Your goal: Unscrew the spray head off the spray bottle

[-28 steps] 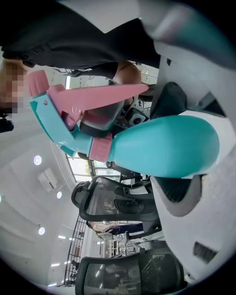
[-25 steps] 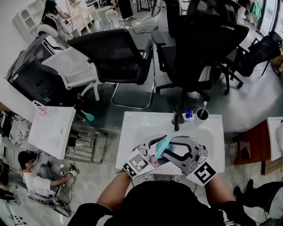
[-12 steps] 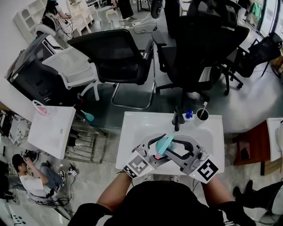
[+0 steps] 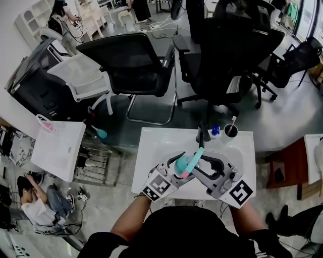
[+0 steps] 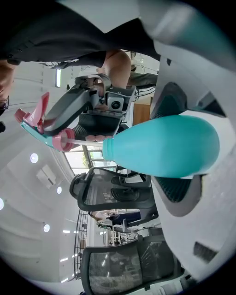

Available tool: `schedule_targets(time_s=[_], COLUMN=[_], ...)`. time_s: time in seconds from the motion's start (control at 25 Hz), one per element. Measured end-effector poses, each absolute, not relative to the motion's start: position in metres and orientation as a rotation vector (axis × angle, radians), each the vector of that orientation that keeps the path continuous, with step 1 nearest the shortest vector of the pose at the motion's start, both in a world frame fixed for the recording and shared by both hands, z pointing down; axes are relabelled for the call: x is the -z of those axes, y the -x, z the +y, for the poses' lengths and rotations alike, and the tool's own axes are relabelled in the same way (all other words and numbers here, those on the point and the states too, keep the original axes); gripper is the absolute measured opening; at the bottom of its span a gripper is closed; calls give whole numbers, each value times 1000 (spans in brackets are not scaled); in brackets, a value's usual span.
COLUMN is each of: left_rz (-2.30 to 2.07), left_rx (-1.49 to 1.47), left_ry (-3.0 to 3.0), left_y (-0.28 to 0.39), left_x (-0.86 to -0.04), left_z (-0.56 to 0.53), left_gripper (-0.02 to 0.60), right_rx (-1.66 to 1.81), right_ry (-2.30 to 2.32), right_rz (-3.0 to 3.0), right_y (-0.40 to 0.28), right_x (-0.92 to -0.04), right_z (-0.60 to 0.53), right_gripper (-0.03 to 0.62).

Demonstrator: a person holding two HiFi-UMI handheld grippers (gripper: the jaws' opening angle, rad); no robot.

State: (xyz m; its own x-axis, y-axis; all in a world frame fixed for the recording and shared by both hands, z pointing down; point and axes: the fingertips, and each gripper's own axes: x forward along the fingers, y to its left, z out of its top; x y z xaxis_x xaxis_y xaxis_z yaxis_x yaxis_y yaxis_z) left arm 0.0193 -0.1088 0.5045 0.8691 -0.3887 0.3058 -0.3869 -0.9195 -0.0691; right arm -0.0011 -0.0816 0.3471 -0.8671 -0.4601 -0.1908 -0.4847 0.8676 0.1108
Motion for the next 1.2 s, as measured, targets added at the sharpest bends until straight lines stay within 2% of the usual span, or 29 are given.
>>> schedule_targets(time_s=[0.8,1.2], left_rz=[823,916], left_rx=[691,592], left_ry=[3066,3029], left_y=[6,17], left_x=[-552,-535], left_z=[-130,-143], left_gripper=[385,385], right_rx=[-269,-311], right_ry=[790,934], right_rz=[2692,2686], right_y=[-34,-49], right_x=[-282,-290], right_z=[-83,-98], right_gripper=[131,132])
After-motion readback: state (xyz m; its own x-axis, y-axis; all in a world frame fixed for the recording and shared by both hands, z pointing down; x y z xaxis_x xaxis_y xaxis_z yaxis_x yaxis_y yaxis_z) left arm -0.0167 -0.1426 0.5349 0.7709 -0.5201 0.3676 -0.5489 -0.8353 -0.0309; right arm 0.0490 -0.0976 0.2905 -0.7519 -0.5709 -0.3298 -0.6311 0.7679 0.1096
